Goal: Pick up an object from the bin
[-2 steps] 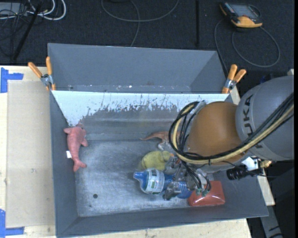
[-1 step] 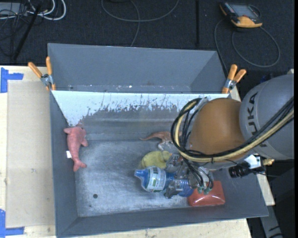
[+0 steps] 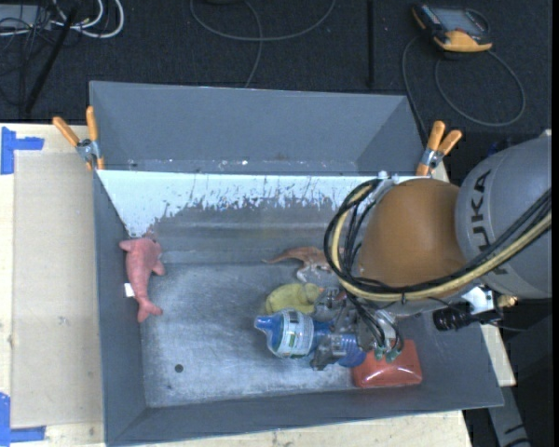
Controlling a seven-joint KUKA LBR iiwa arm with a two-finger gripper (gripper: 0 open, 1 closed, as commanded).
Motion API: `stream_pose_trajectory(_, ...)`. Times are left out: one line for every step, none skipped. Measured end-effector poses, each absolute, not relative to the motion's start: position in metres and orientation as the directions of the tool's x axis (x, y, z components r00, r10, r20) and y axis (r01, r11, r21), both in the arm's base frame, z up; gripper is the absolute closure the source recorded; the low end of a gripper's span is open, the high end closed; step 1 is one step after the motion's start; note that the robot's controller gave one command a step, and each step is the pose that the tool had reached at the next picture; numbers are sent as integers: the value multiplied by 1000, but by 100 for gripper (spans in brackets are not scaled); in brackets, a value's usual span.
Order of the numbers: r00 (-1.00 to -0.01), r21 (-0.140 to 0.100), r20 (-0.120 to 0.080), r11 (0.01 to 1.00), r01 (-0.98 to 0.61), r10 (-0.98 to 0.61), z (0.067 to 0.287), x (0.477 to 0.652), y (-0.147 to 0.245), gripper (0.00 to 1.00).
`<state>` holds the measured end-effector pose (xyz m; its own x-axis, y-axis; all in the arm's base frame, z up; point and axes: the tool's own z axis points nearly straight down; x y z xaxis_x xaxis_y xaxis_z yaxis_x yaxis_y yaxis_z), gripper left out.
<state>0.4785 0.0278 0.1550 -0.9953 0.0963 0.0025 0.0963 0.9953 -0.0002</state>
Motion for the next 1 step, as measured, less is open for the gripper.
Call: stream_pose_trajectory(-995, 0, 3, 995, 97, 97, 166, 479, 28, 100)
